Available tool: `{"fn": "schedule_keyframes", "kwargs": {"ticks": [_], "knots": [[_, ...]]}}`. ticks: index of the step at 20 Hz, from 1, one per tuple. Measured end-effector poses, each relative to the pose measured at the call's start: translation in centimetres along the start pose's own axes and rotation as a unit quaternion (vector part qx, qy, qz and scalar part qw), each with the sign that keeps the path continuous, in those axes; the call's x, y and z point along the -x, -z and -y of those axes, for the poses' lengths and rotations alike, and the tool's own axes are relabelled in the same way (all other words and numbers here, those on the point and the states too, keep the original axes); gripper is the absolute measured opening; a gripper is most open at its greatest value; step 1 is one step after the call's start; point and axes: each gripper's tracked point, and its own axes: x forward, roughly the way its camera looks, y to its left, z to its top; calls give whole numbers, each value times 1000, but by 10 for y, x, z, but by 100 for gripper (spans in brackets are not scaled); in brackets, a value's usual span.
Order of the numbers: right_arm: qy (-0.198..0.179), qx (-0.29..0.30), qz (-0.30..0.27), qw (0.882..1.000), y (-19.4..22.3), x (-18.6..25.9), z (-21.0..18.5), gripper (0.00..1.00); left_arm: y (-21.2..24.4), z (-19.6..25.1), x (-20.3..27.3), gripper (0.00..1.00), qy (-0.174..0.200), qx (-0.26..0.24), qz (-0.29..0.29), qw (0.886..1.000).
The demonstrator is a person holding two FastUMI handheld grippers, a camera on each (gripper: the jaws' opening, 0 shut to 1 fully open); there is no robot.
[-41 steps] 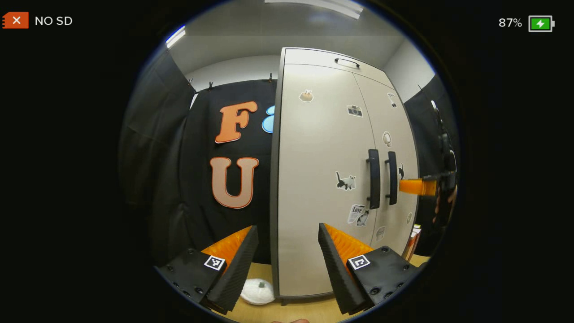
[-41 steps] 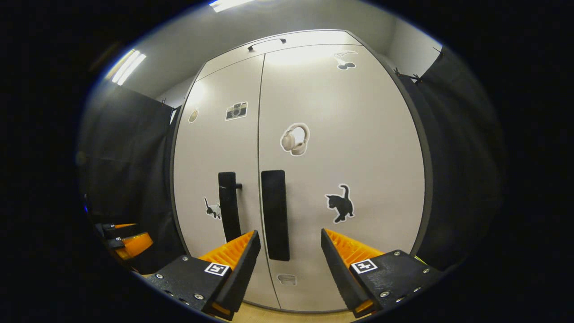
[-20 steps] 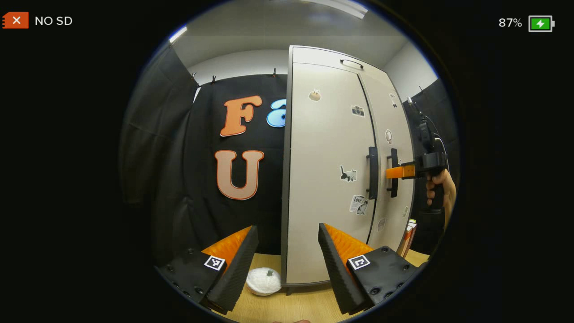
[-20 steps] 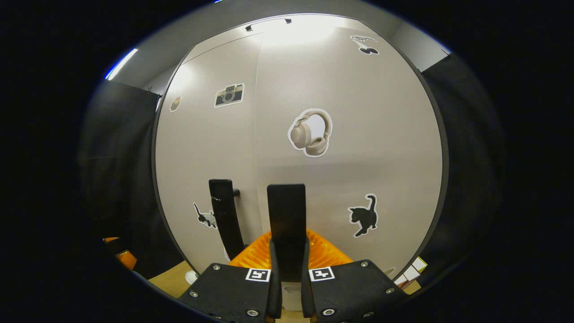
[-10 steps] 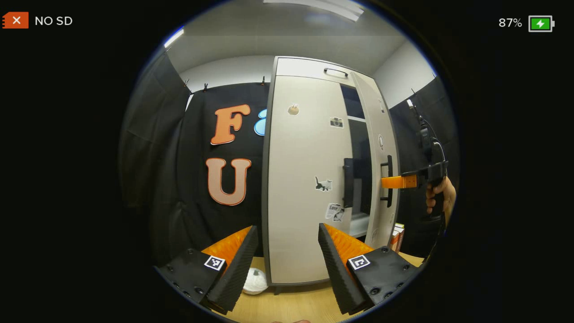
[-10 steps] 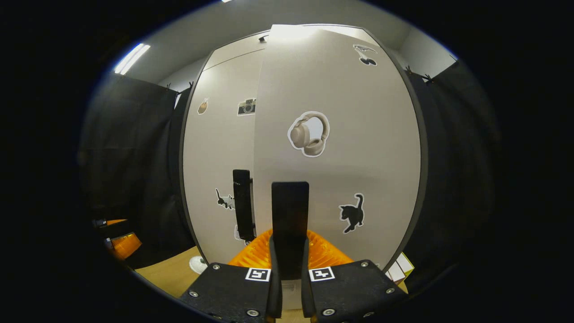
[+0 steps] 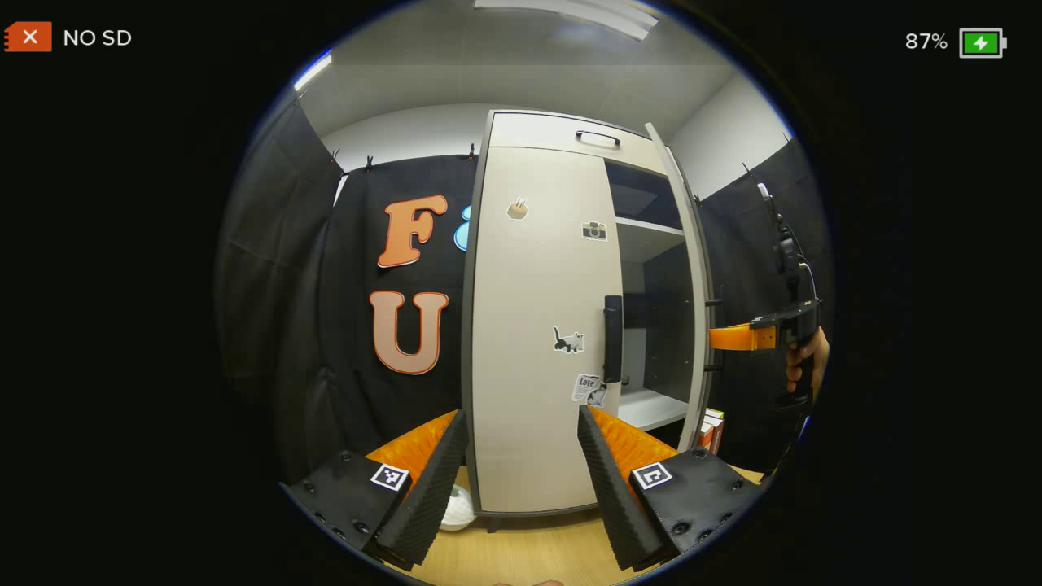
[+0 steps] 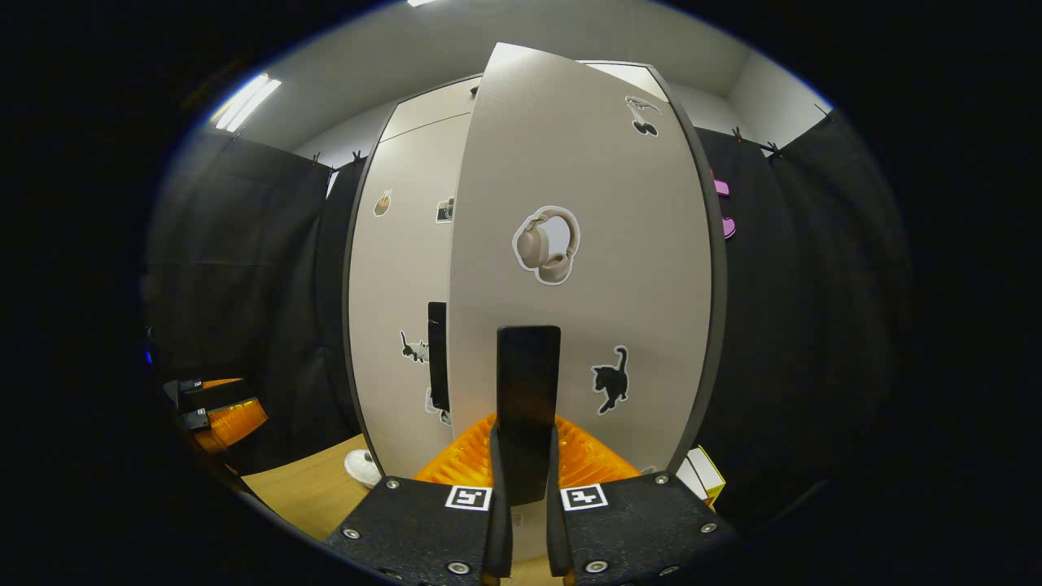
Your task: Open the right door of the double-door shoe cabinet with the right hand, and open the left door with the left hand.
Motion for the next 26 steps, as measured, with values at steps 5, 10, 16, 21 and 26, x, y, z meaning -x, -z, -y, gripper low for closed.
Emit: {"fn": "schedule_keyframes", "kwargs": {"ticks": [5, 10, 16, 21, 26], "knots": [[12, 5, 11, 1000, 0, 36, 29, 16, 3, 4, -6, 82, -6, 2, -8, 1000], [31, -8, 28, 999, 2, 57, 51, 16, -2, 13, -6, 82, -9, -6, 0, 1000], [58, 7, 42, 997, 6, 78, 84, 16, 1, 30, -15, 81, -3, -14, -9, 1000], [99, 29, 41, 994, 15, 92, 113, 15, -3, 50, -28, 82, 3, -15, -2, 1000], [107, 7, 42, 993, 16, 97, 141, 14, -3, 73, -47, 82, 10, -30, -10, 999]]}}
